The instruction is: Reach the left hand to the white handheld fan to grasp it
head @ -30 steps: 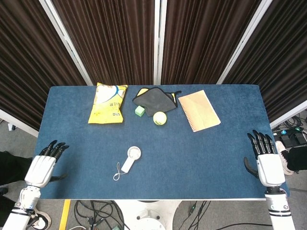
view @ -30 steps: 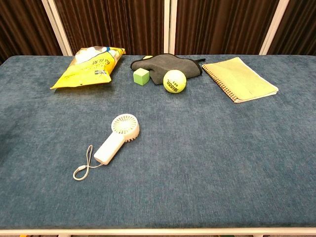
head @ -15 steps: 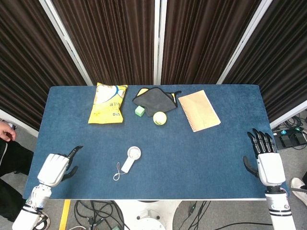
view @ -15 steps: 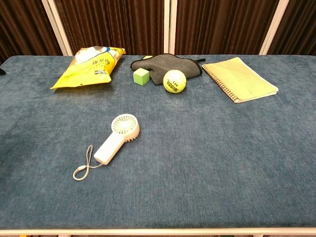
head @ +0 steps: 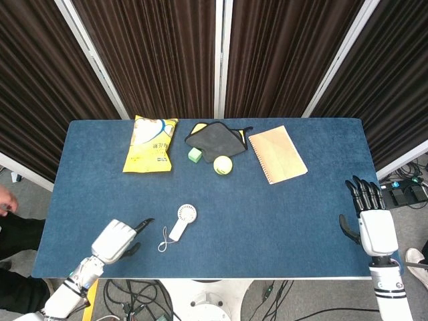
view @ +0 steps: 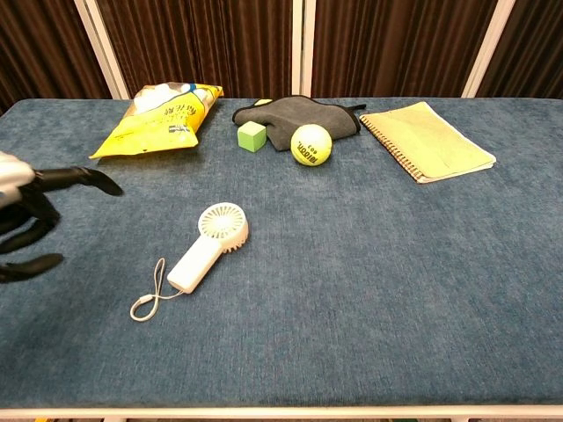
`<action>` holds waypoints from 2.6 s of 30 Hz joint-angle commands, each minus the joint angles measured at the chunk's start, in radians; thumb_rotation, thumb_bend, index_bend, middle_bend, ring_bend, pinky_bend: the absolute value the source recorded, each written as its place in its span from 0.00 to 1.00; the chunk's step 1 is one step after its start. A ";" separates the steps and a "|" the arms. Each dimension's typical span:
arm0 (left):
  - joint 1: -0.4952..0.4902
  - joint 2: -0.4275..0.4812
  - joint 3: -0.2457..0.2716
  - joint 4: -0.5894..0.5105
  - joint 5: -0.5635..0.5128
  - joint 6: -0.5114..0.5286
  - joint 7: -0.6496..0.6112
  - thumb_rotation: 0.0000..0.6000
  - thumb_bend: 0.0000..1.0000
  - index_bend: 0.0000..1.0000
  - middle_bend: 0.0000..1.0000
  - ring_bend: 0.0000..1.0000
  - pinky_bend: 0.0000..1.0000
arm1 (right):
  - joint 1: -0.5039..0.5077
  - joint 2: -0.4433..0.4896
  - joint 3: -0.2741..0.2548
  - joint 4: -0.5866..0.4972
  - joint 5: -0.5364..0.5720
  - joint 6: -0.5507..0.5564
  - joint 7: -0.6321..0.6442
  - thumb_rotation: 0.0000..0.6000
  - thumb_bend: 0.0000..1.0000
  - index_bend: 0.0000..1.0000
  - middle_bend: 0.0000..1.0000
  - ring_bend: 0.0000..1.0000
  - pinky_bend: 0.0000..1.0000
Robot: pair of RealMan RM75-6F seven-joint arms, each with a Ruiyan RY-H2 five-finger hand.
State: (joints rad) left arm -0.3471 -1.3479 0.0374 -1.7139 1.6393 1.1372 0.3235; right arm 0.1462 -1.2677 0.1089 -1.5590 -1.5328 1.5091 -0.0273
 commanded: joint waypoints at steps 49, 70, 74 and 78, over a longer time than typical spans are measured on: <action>-0.175 -0.228 -0.038 0.129 -0.253 -0.197 0.118 1.00 0.38 0.18 0.79 0.81 0.82 | 0.012 0.002 0.000 0.003 0.042 -0.042 -0.001 1.00 0.33 0.00 0.00 0.00 0.00; -0.228 -0.220 -0.020 0.124 -0.321 -0.258 0.156 1.00 0.38 0.18 0.79 0.81 0.82 | 0.013 -0.004 0.000 0.016 0.048 -0.046 0.009 1.00 0.33 0.00 0.00 0.00 0.00; -0.221 -0.210 -0.029 0.112 -0.312 -0.215 0.148 1.00 0.38 0.18 0.79 0.81 0.82 | 0.013 -0.003 0.001 0.016 0.045 -0.043 0.010 1.00 0.33 0.00 0.00 0.00 0.00; -0.210 -0.183 -0.035 0.081 -0.299 -0.171 0.140 1.00 0.38 0.17 0.79 0.81 0.82 | 0.013 -0.003 0.001 0.015 0.045 -0.042 0.008 1.00 0.33 0.00 0.00 0.00 0.00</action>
State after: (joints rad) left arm -0.5632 -1.5438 0.0053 -1.6186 1.3327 0.9502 0.4674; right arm 0.1595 -1.2707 0.1104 -1.5441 -1.4880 1.4675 -0.0187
